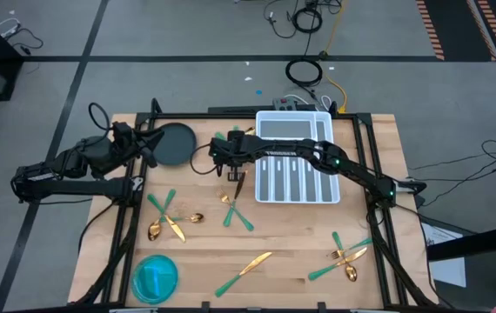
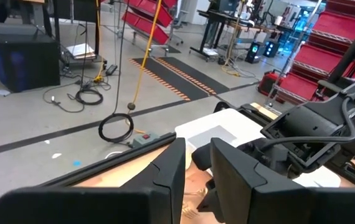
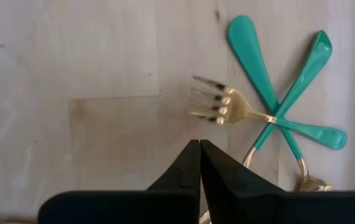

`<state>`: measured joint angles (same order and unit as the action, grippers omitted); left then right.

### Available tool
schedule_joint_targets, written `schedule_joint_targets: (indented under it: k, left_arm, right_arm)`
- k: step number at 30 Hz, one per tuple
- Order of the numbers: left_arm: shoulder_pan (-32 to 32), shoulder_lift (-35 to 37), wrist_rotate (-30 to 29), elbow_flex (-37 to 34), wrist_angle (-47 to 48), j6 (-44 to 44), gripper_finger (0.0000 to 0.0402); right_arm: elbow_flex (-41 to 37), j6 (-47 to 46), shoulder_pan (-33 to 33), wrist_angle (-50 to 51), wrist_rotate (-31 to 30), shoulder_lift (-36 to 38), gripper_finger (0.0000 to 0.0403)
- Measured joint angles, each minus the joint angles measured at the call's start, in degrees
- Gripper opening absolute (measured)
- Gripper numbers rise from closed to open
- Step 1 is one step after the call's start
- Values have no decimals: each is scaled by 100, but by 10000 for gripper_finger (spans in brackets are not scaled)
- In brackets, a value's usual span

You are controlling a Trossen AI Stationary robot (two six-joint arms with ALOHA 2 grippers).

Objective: Sort silverware
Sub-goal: Put the green fork into the silverware tray

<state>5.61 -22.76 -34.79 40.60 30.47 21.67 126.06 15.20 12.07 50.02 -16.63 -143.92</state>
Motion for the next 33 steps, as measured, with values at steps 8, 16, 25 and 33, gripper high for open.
schedule_joint_targets:
  k: [8,16,25,33]
  left_arm:
    - [0,0,0,-2,71,3,83]
    - [-1,2,2,-2,385,9,83]
    - [0,2,-71,-2,910,-2,83]
    - [-1,0,-173,-4,976,-123,83]
  right_arm:
    - [4,-156,-46,406,-111,51,14]
    - [4,-47,-211,389,465,377,137]
    - [11,548,-405,-821,-61,181,281]
    - [9,522,-142,-795,-188,-130,253]
